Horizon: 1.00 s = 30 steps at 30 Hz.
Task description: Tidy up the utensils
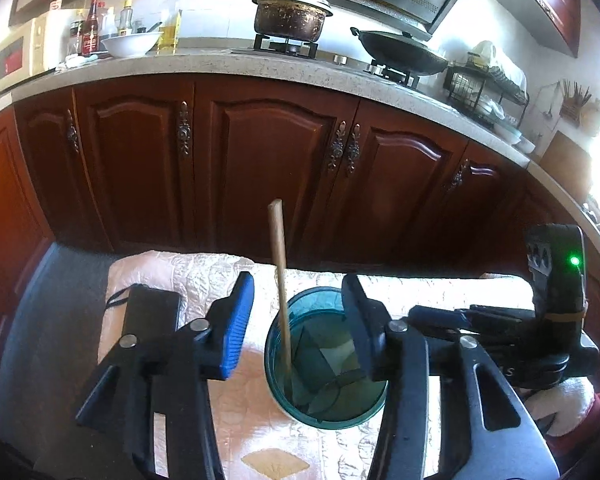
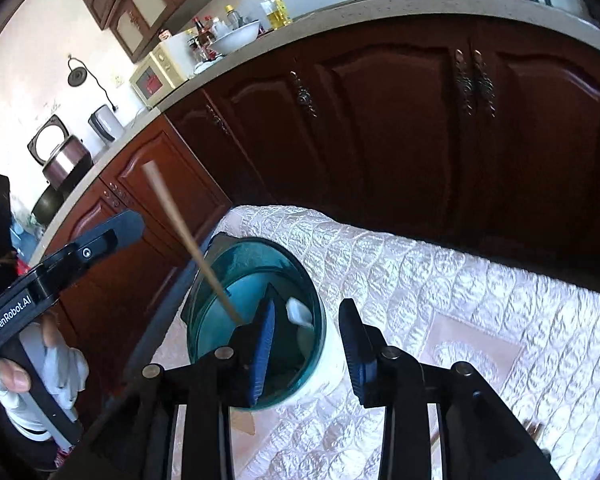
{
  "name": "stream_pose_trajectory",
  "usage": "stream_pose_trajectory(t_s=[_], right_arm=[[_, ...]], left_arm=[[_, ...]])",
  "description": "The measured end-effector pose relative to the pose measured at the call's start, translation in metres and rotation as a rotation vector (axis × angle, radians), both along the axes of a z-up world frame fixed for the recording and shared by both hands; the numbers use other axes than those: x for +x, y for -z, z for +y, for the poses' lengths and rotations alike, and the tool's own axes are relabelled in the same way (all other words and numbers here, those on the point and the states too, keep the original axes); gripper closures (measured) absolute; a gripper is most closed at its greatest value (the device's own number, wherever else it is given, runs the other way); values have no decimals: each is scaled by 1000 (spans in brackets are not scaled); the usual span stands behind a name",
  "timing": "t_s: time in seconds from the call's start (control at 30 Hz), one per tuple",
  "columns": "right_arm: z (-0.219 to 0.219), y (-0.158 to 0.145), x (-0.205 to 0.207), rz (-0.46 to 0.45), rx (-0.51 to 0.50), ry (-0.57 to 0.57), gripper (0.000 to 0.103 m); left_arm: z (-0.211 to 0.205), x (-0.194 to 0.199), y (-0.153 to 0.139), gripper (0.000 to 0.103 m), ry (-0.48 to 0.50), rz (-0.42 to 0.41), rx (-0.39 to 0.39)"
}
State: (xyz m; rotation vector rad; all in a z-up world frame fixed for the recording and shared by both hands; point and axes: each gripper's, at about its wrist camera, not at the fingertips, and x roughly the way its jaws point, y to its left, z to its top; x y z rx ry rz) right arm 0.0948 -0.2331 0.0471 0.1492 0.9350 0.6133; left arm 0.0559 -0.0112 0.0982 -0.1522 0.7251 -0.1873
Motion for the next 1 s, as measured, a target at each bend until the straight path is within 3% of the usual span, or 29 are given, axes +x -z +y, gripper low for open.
stream_pose_trajectory(t_s=[0.27, 0.6, 1.0], right_arm=[[-8, -7, -32, -35, 6, 51, 72], [-13, -16, -76, -123, -80, 166, 65], [-63, -17, -115, -141, -151, 298, 61]], left_arm=[[-11, -15, 8, 56, -17, 2, 42], [-33, -36, 13, 56, -26, -1, 79], [-73, -55, 22, 56, 59, 23, 36]])
